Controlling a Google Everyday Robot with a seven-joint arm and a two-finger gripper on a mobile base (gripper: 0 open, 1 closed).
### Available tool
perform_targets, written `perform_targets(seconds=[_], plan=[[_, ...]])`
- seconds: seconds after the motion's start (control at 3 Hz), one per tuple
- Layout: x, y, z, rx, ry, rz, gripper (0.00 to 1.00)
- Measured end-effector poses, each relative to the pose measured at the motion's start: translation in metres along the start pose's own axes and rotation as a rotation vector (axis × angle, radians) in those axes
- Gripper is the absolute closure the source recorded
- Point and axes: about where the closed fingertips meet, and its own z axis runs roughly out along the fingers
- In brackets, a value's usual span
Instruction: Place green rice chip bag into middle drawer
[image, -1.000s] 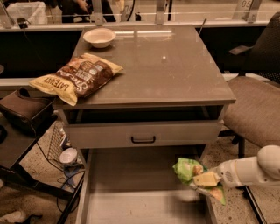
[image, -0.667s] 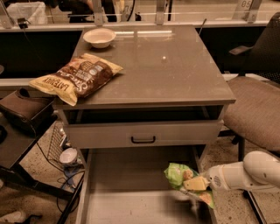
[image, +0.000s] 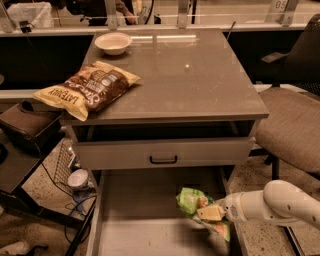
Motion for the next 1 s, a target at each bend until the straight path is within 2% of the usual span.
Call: perform_targets(seconds=[0.67,1.0], plan=[[0.0002,0.0021,0.0032,-0.006,0.004,-0.002,0.38],[0.0007,0.0034,0.0051,-0.011,0.006,-0.003,0.07]])
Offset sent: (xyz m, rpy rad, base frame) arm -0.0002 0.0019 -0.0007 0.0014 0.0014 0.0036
